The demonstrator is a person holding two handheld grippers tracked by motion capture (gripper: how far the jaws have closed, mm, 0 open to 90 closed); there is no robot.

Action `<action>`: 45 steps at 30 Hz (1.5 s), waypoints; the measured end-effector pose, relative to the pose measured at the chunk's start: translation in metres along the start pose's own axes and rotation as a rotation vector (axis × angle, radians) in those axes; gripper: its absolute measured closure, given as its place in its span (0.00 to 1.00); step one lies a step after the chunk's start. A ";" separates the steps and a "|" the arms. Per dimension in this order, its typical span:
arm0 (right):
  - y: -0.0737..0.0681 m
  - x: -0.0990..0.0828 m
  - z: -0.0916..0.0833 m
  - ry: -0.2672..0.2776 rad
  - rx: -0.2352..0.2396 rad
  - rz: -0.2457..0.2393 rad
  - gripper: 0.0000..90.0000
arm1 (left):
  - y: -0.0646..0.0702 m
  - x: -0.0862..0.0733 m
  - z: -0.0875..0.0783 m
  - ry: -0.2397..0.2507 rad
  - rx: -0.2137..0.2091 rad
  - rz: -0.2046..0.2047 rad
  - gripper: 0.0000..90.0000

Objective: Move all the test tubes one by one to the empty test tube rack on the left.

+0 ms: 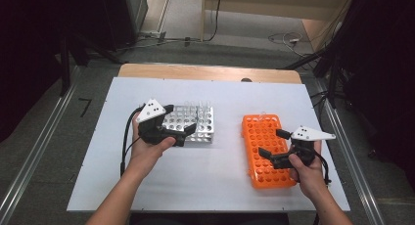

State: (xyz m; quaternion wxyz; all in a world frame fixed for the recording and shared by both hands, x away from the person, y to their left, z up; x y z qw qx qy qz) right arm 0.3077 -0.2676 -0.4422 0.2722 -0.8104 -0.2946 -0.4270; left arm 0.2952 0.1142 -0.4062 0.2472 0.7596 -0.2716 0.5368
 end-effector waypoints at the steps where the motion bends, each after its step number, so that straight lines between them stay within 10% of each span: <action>1: 0.002 0.001 0.002 0.001 -0.003 0.001 0.00 | 0.002 -0.001 -0.001 -0.001 -0.005 0.001 0.00; 14: 0.024 0.009 0.025 -0.014 -0.027 0.053 0.03 | 0.023 -0.020 -0.016 0.003 -0.037 -0.010 0.00; 27: 0.042 0.011 0.052 -0.101 -0.132 0.111 0.43 | 0.033 -0.034 -0.020 -0.013 -0.046 -0.012 0.00; 45: 0.044 0.014 0.067 -0.171 -0.145 0.107 0.65 | 0.031 -0.035 -0.021 -0.011 -0.042 -0.021 0.00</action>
Point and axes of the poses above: each handheld gripper's, and its own axes: z roughly forward along the jaws, x roughly out of its top, y roughly to its right, the point moved 2 cm from there along z, roughly forward along the jaws, and after that the axes turned 4 degrees about z, right-handed, at the moved point
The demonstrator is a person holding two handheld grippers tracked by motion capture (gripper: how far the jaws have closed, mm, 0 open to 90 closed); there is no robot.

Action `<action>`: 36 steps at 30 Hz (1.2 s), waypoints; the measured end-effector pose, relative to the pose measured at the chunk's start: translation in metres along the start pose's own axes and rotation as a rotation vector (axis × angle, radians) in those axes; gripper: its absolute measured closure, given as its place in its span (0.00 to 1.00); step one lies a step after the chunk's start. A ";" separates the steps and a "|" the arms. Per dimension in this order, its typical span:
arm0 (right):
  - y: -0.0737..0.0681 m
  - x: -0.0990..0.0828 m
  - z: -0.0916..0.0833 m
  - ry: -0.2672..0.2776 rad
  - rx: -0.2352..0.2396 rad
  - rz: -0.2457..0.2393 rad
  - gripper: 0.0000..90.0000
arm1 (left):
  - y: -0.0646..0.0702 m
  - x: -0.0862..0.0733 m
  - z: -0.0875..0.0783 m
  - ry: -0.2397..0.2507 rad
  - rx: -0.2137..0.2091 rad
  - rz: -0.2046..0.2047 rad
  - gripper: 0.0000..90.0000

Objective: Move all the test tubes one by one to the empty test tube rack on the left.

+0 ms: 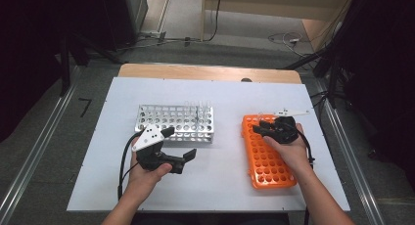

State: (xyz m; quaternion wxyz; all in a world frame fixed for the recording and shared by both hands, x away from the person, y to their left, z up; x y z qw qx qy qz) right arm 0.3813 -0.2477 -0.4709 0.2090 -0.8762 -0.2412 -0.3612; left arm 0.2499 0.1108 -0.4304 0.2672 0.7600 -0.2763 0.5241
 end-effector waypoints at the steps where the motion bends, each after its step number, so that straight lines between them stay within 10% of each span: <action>1: 0.000 0.000 0.000 -0.002 -0.002 0.005 0.66 | 0.000 0.000 0.000 0.001 0.002 -0.002 0.00; 16: -0.004 0.009 0.010 -0.001 -0.120 -0.021 0.82 | -0.002 0.000 -0.001 -0.003 0.012 -0.006 0.00; 36: -0.016 0.015 -0.028 0.139 -0.052 -0.045 0.82 | 0.003 0.003 -0.001 0.004 0.005 0.008 0.00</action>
Point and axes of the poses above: each handheld gripper's, and its own axes: z roughly forward along the jaws, x roughly out of its top, y roughly to its right, the point moved 2 cm from there along z, roughly forward along the jaws, and after that the axes turned 4 degrees about z, right-handed, at the moved point
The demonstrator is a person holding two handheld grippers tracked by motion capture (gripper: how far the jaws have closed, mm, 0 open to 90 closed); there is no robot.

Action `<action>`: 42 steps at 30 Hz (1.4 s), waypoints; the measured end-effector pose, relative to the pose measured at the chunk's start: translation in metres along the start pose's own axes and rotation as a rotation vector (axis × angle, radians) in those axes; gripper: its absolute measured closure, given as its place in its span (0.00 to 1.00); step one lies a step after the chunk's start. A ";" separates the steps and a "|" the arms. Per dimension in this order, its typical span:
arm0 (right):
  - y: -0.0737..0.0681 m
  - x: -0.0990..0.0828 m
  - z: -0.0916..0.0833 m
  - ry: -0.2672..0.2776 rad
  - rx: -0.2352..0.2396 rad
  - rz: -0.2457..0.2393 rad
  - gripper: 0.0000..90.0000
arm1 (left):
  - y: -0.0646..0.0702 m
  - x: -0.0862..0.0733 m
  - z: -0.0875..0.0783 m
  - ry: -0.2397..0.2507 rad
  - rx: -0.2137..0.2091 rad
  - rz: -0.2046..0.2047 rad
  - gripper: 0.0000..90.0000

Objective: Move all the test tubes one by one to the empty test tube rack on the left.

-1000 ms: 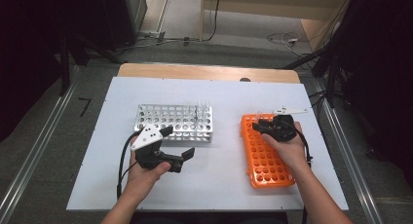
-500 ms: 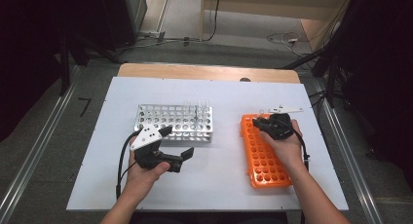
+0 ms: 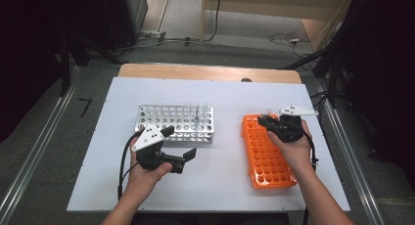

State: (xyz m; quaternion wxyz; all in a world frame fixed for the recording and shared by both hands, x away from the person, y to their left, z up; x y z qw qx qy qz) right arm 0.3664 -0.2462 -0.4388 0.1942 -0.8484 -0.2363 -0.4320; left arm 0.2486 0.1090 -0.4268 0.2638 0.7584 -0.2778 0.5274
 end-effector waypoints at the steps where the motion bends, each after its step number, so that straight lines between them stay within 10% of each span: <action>1: -0.002 0.001 -0.002 0.001 0.008 -0.004 0.82 | 0.000 0.000 0.000 0.000 -0.001 0.001 0.00; 24: -0.078 -0.012 -0.025 -0.006 0.254 -0.087 0.82 | 0.022 0.014 0.002 0.014 -0.053 0.044 0.00; 42: -0.124 -0.024 -0.025 -0.040 0.349 -0.163 0.82 | 0.045 0.023 0.012 0.023 -0.141 0.052 0.06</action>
Point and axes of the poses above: each handheld gripper's, and its own axes: z roughly forward along the jaws, x roughly out of its top, y roughly to its right, the point moved 2 cm from there along z, roughly forward along the jaws, and after that the axes turned 4 degrees about z, right-handed, at the moved point
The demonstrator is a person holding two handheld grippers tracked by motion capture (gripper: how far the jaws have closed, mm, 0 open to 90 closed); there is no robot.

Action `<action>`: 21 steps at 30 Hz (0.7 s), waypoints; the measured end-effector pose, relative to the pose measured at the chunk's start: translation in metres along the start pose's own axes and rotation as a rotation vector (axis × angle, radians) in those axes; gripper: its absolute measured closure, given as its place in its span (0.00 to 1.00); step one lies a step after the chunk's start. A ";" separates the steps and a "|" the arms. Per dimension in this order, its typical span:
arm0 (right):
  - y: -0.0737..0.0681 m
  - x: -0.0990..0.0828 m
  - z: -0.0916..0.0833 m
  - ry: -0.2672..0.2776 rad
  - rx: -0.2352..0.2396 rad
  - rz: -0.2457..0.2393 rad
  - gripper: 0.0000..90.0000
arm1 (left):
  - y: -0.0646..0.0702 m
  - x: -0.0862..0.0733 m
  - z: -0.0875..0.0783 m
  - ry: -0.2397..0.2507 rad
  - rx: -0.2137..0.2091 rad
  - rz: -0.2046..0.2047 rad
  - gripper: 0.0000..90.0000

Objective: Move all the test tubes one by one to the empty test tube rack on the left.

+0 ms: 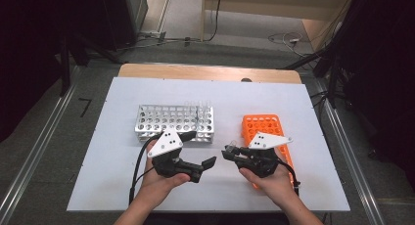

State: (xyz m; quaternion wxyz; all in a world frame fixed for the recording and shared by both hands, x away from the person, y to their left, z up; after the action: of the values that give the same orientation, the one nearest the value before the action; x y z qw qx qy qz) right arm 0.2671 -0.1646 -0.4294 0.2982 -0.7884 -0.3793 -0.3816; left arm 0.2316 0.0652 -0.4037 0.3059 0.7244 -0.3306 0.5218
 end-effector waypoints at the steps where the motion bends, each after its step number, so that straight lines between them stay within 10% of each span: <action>1: -0.002 0.000 0.001 -0.003 0.003 -0.002 0.82 | 0.001 0.000 0.001 0.001 0.007 0.002 0.07; 21: -0.031 0.002 0.011 -0.027 0.079 -0.043 0.82 | 0.022 -0.001 0.023 -0.052 -0.046 0.061 0.62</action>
State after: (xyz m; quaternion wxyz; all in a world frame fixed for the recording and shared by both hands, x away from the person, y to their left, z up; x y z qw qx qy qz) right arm 0.2461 -0.1391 -0.4281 0.3158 -0.7728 -0.4149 -0.3617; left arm 0.2266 0.0338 -0.4085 0.2978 0.7202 -0.3721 0.5042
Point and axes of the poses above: each handheld gripper's, and its own axes: z roughly forward along the jaws, x roughly out of its top, y roughly to its right, the point moved 2 cm from there along z, roughly forward along the jaws, and after that the axes turned 4 degrees about z, right-handed, at the moved point
